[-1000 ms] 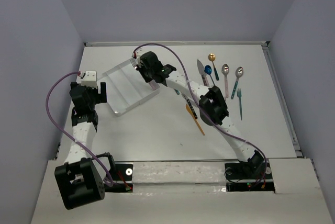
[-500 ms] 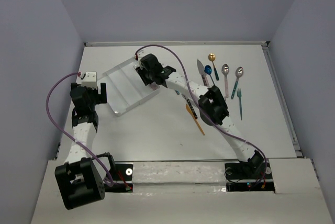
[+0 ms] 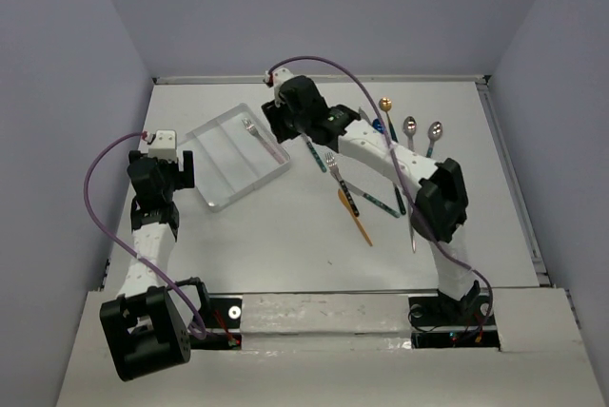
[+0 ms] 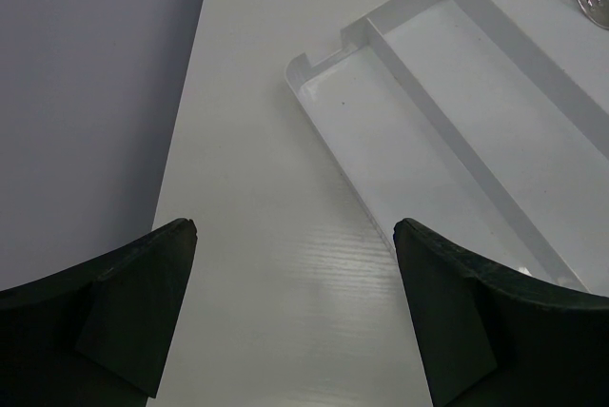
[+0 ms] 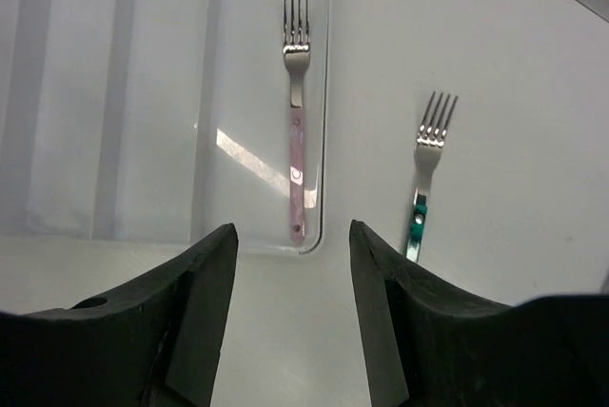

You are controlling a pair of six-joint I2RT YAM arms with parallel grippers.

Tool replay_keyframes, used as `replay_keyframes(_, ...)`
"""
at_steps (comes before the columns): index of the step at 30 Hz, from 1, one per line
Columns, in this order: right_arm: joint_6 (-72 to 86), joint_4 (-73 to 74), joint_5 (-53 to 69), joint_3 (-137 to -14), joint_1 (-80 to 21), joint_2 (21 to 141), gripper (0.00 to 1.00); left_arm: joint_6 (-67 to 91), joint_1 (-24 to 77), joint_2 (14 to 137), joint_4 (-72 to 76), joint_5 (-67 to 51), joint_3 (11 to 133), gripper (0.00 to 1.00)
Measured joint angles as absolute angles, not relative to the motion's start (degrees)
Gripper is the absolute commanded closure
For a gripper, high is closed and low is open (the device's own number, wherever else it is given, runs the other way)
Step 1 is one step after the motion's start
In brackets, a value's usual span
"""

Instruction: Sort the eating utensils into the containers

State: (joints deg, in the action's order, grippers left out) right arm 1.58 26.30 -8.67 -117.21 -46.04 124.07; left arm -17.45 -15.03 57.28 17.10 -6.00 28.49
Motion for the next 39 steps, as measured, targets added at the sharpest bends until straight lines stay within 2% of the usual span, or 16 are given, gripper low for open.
replay_keyframes(6, 6.1, 27.4, -8.1, -101.7, -40.0, 104.9, 0.43, -17.5, -15.0, 57.2, 17.2, -6.0, 28.4, 0.01)
replay_keyframes(12, 13.2, 29.7, -8.2, -77.5, -16.6, 92.7, 0.43, -17.5, -15.0, 56.5, 17.3, -6.8, 27.7, 0.01)
replay_keyframes(17, 15.5, 33.6, -9.8, -64.5, -7.0, 89.7, 0.45, -17.5, -15.0, 56.5, 17.3, -7.4, 27.7, 0.01)
replay_keyframes(24, 17.4, 33.0, -13.1, -63.0, 0.6, 90.4, 0.45, -17.5, -15.0, 56.1, 17.4, -7.5, 27.7, 0.01)
replay_keyframes(31, 17.3, 32.1, -13.1, -62.9, 1.4, 97.4, 0.47, -17.6, -15.0, 55.7, 17.4, -7.6, 27.6, 0.01)
replay_keyframes(35, 17.1, 31.9, -12.6, -62.9, 2.3, 100.7, 0.55, -17.6, -15.0, 55.7, 17.4, -7.6, 27.6, 0.01)
replay_keyframes(38, 16.9, 30.8, -12.3, -63.3, 2.7, 101.5, 0.77, -17.6, -15.0, 55.7, 17.4, -7.5, 27.6, 0.01)
replay_keyframes(39, 17.0, 30.5, -12.2, -63.4, 2.8, 101.7, 0.81, -17.6, -15.0, 55.7, 17.4, -7.5, 27.6, 0.01)
